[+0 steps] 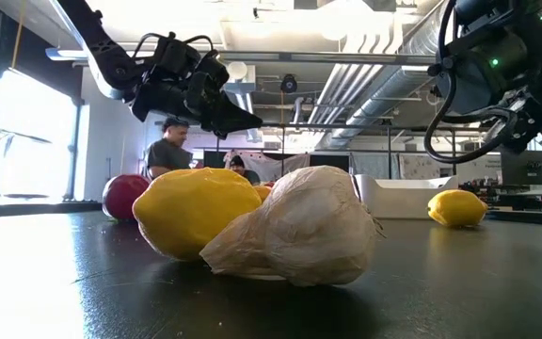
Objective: Sort produce into baskets
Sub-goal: Put the tomato into the transparent bin
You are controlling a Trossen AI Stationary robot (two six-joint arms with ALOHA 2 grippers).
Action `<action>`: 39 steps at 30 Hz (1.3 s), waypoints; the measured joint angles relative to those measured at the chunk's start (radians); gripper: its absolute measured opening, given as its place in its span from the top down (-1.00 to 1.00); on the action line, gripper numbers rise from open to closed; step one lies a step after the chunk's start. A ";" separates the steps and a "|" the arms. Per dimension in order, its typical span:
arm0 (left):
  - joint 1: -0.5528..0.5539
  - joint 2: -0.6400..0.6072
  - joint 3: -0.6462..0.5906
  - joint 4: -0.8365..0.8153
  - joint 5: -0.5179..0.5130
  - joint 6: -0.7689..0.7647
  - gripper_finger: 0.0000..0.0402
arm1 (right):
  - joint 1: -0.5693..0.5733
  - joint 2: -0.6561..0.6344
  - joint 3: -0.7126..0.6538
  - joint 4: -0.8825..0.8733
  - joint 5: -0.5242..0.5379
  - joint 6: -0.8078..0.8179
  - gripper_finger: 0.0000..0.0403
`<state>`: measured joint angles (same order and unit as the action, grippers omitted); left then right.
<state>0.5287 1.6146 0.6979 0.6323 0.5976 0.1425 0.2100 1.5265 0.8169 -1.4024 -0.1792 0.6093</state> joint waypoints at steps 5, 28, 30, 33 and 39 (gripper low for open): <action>0.000 0.000 0.000 0.000 0.000 0.000 1.00 | 0.000 0.000 0.000 -0.001 -0.008 -0.008 -0.51; 0.000 0.000 0.000 0.000 0.000 0.005 1.00 | -0.099 0.157 0.005 0.033 -0.017 -0.163 -0.48; 0.000 0.000 0.000 0.000 0.000 0.005 1.00 | -0.099 0.184 0.005 0.031 -0.018 -0.180 -0.46; 0.000 0.000 0.000 0.000 -0.006 0.009 1.00 | -0.099 0.203 0.005 0.032 -0.021 -0.209 -0.36; 0.000 0.000 0.000 0.000 -0.008 0.010 1.00 | -0.100 0.204 0.007 0.027 -0.023 -0.236 -0.02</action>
<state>0.5289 1.6146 0.6979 0.6323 0.5900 0.1523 0.1097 1.7309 0.8237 -1.3753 -0.2023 0.3730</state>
